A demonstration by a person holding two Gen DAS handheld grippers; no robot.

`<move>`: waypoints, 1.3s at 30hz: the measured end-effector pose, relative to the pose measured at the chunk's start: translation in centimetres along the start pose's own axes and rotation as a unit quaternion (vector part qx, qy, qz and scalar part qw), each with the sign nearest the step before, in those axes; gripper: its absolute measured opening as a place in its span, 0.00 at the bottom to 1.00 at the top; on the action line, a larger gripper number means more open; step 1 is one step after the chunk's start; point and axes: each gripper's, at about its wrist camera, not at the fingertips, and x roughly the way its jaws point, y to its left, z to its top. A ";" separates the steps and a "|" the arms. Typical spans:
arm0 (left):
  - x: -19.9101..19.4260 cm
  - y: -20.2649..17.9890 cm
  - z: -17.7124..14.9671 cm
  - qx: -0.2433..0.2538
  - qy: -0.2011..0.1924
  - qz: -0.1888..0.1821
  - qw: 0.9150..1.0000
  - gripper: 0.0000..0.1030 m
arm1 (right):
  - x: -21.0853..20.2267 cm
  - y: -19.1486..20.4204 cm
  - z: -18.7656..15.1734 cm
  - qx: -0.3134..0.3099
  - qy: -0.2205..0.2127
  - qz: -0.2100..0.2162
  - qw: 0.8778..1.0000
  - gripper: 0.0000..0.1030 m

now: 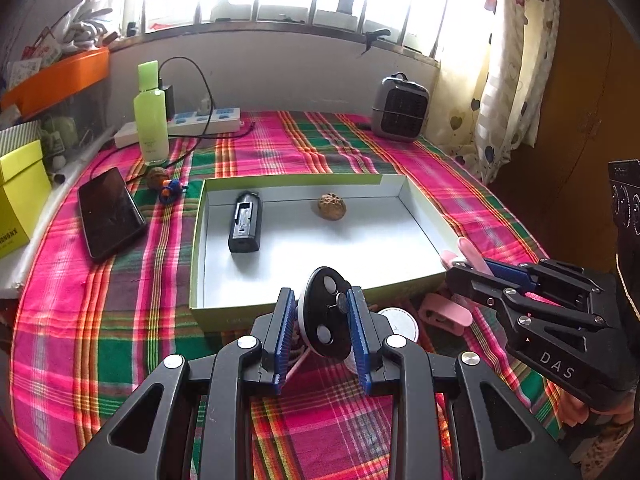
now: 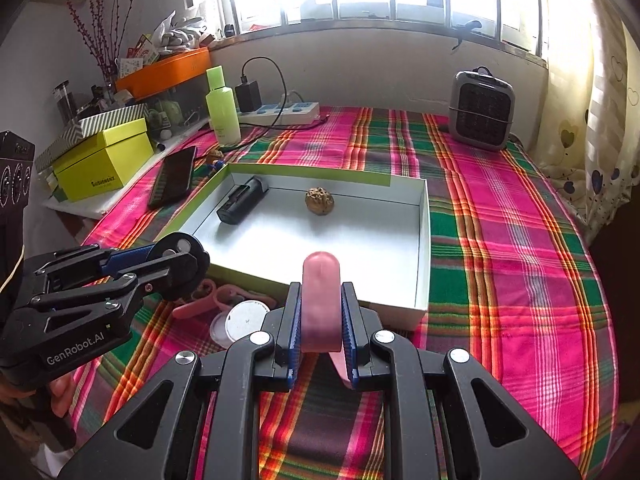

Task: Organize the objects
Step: 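Carry the pink cylinder and the black disc into the box with both grippers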

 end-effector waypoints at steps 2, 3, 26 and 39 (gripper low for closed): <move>0.5 0.2 0.5 0.000 0.000 0.002 1.000 0.24 | 0.5 -0.3 0.5 0.003 0.002 -0.001 1.000 0.18; 0.8 0.4 0.8 -0.002 0.000 0.004 1.000 0.24 | 0.8 -0.5 0.8 0.005 0.002 -0.001 1.000 0.18; 8.0 0.8 6.0 0.017 0.024 0.010 1.000 0.24 | 8.0 -3.0 5.8 0.019 0.039 -0.005 0.999 0.18; 11.4 1.6 6.8 0.003 0.049 0.019 0.999 0.24 | 11.1 -4.0 6.6 0.029 0.066 -0.007 0.997 0.18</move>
